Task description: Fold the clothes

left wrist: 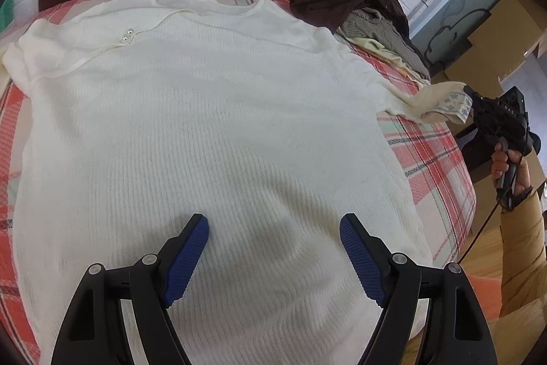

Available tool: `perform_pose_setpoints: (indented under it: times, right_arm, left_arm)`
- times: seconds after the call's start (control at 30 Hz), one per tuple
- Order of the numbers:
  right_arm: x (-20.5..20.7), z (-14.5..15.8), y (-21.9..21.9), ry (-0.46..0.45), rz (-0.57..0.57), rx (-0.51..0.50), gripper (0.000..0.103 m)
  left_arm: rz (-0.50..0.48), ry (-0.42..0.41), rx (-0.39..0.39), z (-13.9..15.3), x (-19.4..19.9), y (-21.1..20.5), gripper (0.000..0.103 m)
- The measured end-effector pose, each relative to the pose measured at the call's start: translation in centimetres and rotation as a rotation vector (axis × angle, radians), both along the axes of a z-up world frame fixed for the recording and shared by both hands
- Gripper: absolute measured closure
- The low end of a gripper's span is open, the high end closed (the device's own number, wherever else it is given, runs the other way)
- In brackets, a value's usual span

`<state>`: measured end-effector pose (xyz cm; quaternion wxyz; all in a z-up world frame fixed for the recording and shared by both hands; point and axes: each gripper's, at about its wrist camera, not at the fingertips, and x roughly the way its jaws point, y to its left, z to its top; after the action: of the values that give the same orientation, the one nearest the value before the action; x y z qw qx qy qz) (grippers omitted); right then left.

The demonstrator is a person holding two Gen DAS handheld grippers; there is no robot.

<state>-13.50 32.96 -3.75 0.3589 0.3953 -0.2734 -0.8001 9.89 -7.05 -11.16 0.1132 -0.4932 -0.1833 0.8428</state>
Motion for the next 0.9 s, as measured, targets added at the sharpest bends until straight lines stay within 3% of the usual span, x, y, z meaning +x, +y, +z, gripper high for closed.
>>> perform_pose_setpoints:
  times: [0.17,0.27,0.33,0.43,0.47,0.5,0.57,0.83,0.9]
  right_arm:
    - [-0.2,1.2,-7.9,-0.002,0.18,-0.165,0.094]
    - [0.0,2.5,-13.0,0.027,0.283,-0.177,0.094]
    - [0.1,3.0,-16.0,0.04,0.32,-0.125,0.094]
    - [0.7,2.4,-19.1,0.086,0.298,0.111,0.09]
    - [1.1,1.8,-19.8,0.111,0.281,0.229,0.082]
    - [1.5,1.0,-20.3,0.13,0.262,0.333,0.054]
    - [2.5,-1.1,-20.4,0.137,0.218,0.459,0.025]
    - [6.2,-6.6,-19.2,0.105,0.143,0.501,0.028]
    - [5.7,-7.0,-19.8,0.116,0.138,0.499,0.051]
  left_arm:
    - [0.011,0.022,0.016,0.5,0.6,-0.7,0.022]
    - [0.017,0.035,0.025,0.8,1.0,-1.2,0.022]
    - [0.03,0.042,0.03,0.9,1.5,-1.9,0.022]
    - [0.05,0.052,0.037,1.0,2.4,-3.1,0.022]
    - [0.057,0.054,0.041,1.0,2.7,-3.6,0.022]
    - [0.063,0.055,0.046,1.0,3.0,-4.0,0.022]
    - [0.072,0.055,0.056,0.8,3.4,-4.7,0.022]
    - [0.057,0.05,0.094,0.0,3.5,-5.3,0.022]
    - [0.043,0.05,0.099,-0.1,3.4,-5.0,0.022]
